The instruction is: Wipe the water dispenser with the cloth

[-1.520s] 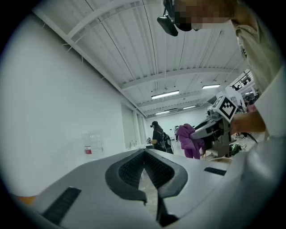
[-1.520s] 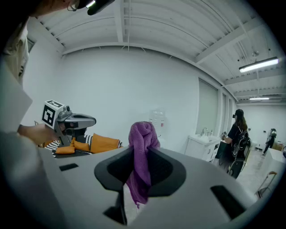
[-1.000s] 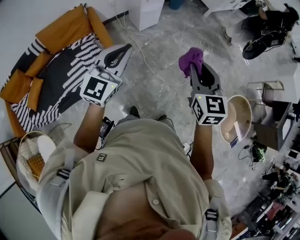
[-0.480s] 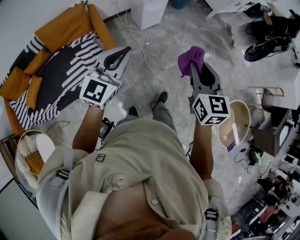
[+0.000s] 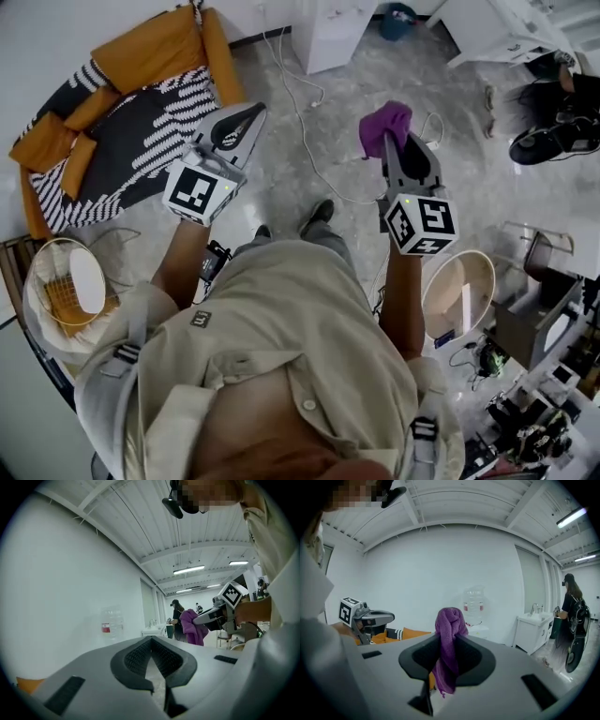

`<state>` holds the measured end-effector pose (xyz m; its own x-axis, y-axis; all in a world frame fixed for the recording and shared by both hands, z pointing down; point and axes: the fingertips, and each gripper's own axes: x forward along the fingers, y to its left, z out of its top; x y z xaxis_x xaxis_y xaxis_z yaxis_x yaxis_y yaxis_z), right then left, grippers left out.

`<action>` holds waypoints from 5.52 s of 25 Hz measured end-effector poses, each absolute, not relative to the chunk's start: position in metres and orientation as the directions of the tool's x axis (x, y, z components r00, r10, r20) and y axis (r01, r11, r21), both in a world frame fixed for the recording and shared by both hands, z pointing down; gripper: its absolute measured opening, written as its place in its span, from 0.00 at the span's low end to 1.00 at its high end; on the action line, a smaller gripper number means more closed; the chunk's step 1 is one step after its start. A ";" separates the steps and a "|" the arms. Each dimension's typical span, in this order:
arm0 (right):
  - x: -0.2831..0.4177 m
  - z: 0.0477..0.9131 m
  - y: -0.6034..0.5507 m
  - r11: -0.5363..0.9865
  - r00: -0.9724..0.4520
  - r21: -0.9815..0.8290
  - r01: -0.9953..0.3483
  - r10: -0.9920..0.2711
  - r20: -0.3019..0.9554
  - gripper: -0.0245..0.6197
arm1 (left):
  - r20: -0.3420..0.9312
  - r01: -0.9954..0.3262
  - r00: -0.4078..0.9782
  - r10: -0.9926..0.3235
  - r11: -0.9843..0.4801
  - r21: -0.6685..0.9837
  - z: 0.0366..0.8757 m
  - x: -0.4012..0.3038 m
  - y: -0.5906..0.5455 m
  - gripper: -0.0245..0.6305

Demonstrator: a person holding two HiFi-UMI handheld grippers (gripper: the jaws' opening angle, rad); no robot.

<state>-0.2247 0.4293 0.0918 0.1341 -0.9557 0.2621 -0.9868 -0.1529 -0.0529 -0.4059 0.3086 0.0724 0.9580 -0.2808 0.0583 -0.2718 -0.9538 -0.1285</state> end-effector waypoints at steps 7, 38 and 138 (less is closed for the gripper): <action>-0.147 0.098 0.386 -0.075 0.052 -0.074 -0.994 -0.960 0.274 0.18 | 0.121 -0.349 0.926 -0.358 -0.933 -0.093 0.077 -0.342 0.288 0.06; 0.050 0.125 0.278 -0.295 0.247 -0.100 -0.950 -0.909 0.335 0.18 | 0.137 -0.049 0.989 -0.057 -0.997 -0.068 0.092 -0.075 0.145 0.06; 0.106 0.474 -0.186 0.241 -0.168 0.187 -0.952 -0.926 0.339 0.20 | 0.343 -0.806 0.531 -0.775 -0.587 -0.080 0.425 -0.020 -0.174 0.06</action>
<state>0.1061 -0.1862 0.4735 -0.1675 -0.9256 0.3394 -0.9524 0.2409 0.1868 -0.0197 -0.1737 0.4251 0.5309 -0.7751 0.3425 -0.8055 -0.5871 -0.0801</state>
